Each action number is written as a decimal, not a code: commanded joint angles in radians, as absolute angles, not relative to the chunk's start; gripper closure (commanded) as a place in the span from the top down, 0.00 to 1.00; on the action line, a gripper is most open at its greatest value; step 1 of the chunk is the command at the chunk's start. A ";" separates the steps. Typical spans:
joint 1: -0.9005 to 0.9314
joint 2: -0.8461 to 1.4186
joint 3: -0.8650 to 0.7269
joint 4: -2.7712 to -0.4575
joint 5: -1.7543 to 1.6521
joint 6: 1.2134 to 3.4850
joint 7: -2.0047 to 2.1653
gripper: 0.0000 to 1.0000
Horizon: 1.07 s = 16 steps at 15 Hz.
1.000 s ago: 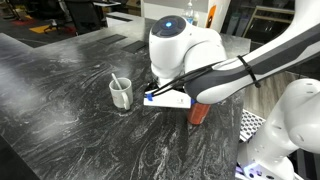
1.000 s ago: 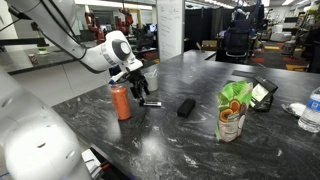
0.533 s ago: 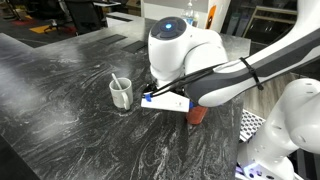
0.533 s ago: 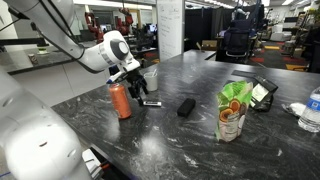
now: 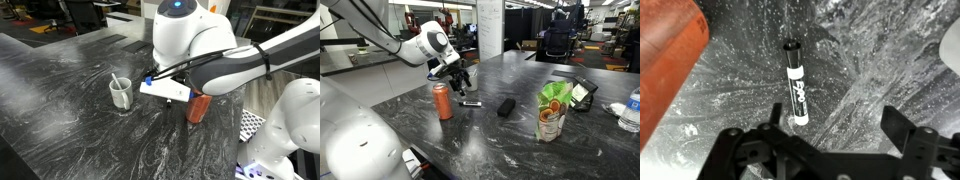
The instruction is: Put the marker in the cup
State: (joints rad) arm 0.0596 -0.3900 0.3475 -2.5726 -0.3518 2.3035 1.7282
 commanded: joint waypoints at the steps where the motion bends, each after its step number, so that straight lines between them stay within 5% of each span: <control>1: 0.065 -0.433 0.326 -2.553 -0.337 2.259 1.712 1.00; 16: 0.104 -0.217 0.404 -2.524 -0.430 2.288 1.835 1.00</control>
